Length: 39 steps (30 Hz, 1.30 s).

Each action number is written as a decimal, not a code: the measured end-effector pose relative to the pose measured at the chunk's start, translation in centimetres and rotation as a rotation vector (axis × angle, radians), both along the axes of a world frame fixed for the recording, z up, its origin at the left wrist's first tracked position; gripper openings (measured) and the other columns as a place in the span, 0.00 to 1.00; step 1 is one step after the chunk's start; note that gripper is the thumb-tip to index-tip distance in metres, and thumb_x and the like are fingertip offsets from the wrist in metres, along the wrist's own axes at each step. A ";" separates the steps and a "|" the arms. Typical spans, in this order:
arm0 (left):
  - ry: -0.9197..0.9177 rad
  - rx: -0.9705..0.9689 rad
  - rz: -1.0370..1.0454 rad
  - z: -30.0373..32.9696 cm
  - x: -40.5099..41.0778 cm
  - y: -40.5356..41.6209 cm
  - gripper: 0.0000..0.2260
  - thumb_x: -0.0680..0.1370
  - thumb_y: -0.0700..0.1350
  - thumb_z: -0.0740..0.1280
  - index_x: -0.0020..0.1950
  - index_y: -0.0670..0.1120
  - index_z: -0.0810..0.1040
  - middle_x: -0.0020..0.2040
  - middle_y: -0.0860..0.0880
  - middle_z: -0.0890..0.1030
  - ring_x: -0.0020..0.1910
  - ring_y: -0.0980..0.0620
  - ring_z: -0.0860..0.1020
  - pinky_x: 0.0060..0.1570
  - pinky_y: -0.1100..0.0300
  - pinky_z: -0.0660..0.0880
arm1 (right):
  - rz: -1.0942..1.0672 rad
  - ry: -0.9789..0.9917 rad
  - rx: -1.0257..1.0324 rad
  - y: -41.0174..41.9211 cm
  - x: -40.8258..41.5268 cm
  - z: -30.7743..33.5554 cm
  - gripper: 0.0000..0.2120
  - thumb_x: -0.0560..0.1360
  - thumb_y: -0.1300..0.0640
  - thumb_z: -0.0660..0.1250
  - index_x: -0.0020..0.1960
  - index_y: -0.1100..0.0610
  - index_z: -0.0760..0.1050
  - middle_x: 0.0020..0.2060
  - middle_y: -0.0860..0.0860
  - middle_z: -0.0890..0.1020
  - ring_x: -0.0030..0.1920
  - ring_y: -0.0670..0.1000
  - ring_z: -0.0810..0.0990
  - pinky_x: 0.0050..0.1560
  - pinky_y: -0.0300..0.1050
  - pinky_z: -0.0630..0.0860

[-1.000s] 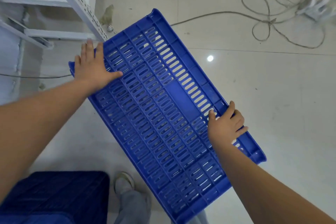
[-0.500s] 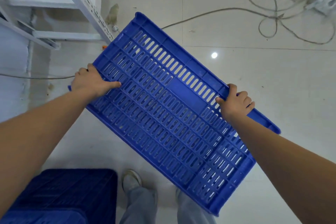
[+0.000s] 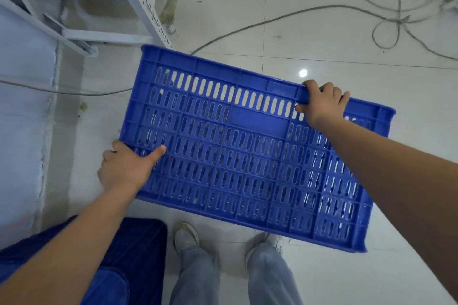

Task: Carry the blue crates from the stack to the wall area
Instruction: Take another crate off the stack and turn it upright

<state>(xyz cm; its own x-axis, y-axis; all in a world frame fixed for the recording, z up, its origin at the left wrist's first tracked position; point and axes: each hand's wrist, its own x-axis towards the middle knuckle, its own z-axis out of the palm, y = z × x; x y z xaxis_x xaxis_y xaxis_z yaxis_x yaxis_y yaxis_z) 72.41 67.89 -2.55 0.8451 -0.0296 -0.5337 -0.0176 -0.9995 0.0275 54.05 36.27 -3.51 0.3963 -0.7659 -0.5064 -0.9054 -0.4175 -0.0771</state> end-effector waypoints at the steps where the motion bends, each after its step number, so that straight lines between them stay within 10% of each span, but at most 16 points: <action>1: 0.012 -0.002 0.032 0.0 -0.8 0.5 0.46 0.66 0.71 0.65 0.71 0.39 0.62 0.65 0.35 0.70 0.61 0.35 0.73 0.58 0.45 0.71 | 0.018 -0.009 -0.007 -0.1 0.3 0.0 0.24 0.78 0.51 0.64 0.71 0.52 0.61 0.65 0.61 0.66 0.70 0.63 0.60 0.75 0.62 0.41; 9: 0.013 -0.075 0.210 0.6 -6.9 2.3 0.53 0.62 0.74 0.60 0.74 0.38 0.57 0.70 0.33 0.65 0.67 0.35 0.68 0.63 0.41 0.68 | 0.121 -0.095 -0.046 -0.6 3.0 -0.3 0.24 0.76 0.57 0.66 0.70 0.51 0.65 0.65 0.58 0.68 0.71 0.59 0.59 0.75 0.61 0.43; 13: -0.096 -0.128 -0.280 1.2 -10.3 1.6 0.53 0.68 0.74 0.58 0.79 0.40 0.48 0.79 0.38 0.50 0.77 0.41 0.51 0.75 0.45 0.51 | 0.164 -0.117 -0.049 -0.2 4.2 -0.2 0.28 0.73 0.69 0.63 0.71 0.53 0.65 0.68 0.55 0.68 0.75 0.58 0.55 0.74 0.64 0.40; 16: 0.039 -0.138 -0.679 0.4 -13.8 0.5 0.50 0.67 0.77 0.49 0.78 0.44 0.53 0.78 0.42 0.56 0.76 0.46 0.53 0.74 0.47 0.55 | 0.192 -0.076 -0.062 0.5 5.5 0.0 0.30 0.70 0.73 0.60 0.69 0.54 0.66 0.63 0.55 0.72 0.71 0.60 0.61 0.74 0.65 0.40; 18: 0.118 -0.104 -0.740 0.2 -15.0 -0.3 0.50 0.66 0.76 0.51 0.78 0.43 0.56 0.78 0.42 0.58 0.77 0.43 0.51 0.70 0.48 0.59 | 0.177 -0.039 -0.060 0.4 6.2 0.5 0.29 0.70 0.73 0.59 0.67 0.55 0.68 0.60 0.56 0.74 0.69 0.61 0.63 0.74 0.65 0.41; 23: 0.248 0.008 -0.788 1.0 -15.4 -1.9 0.52 0.70 0.71 0.61 0.72 0.47 0.27 0.71 0.44 0.27 0.71 0.42 0.28 0.75 0.48 0.44 | 0.129 -0.048 -0.034 0.7 5.9 1.7 0.30 0.69 0.74 0.59 0.67 0.54 0.72 0.57 0.59 0.78 0.69 0.60 0.64 0.76 0.56 0.46; 29: 0.178 0.007 -0.731 0.5 -18.0 -1.9 0.64 0.41 0.68 0.78 0.67 0.34 0.64 0.69 0.32 0.63 0.63 0.27 0.72 0.52 0.35 0.75 | 0.116 -0.202 -0.060 3.0 3.6 3.6 0.26 0.72 0.72 0.58 0.64 0.53 0.75 0.54 0.56 0.80 0.64 0.58 0.68 0.70 0.49 0.55; 35: 0.244 0.020 -0.681 -0.4 -19.7 -0.2 0.64 0.43 0.64 0.80 0.69 0.31 0.65 0.68 0.30 0.65 0.63 0.24 0.71 0.50 0.33 0.74 | 0.150 -0.246 -0.022 3.9 2.0 4.8 0.27 0.70 0.72 0.61 0.64 0.53 0.76 0.55 0.55 0.81 0.63 0.59 0.68 0.66 0.47 0.57; 39: 0.113 0.018 -0.697 -1.1 -20.7 1.3 0.58 0.52 0.61 0.80 0.71 0.35 0.59 0.69 0.28 0.68 0.73 0.25 0.51 0.54 0.35 0.74 | 0.153 -0.328 -0.043 5.2 1.0 5.9 0.27 0.69 0.74 0.60 0.62 0.53 0.78 0.52 0.54 0.81 0.61 0.57 0.69 0.64 0.45 0.57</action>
